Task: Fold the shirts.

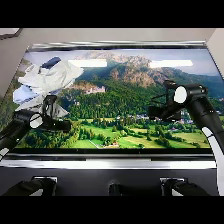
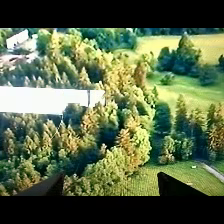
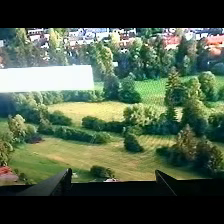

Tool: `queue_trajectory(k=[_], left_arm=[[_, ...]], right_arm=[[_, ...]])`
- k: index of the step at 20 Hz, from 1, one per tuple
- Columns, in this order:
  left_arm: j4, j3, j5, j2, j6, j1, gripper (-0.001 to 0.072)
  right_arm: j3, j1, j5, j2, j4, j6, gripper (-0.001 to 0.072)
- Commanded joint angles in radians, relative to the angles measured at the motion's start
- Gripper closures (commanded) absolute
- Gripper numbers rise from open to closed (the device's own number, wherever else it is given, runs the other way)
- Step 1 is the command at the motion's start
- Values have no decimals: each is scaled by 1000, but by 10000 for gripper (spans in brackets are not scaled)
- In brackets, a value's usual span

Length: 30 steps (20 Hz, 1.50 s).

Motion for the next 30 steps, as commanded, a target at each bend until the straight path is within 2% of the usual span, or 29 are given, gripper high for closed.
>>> queue_trajectory(k=[1,17,25,28,30], left_arm=[[0,0,0,0,0,0,9],[0,0,1,0,0,0,9],[0,0,39,-6,0,0,9],[4,3,3,-6,3,0,1],[84,51,-40,-6,24,16,-8]], right_arm=[[0,1,0,-1,0,0,105],[0,1,-4,-1,1,0,105],[0,1,-59,-1,0,0,105],[0,1,-72,-1,0,0,101],[0,1,-73,-1,0,0,101]])
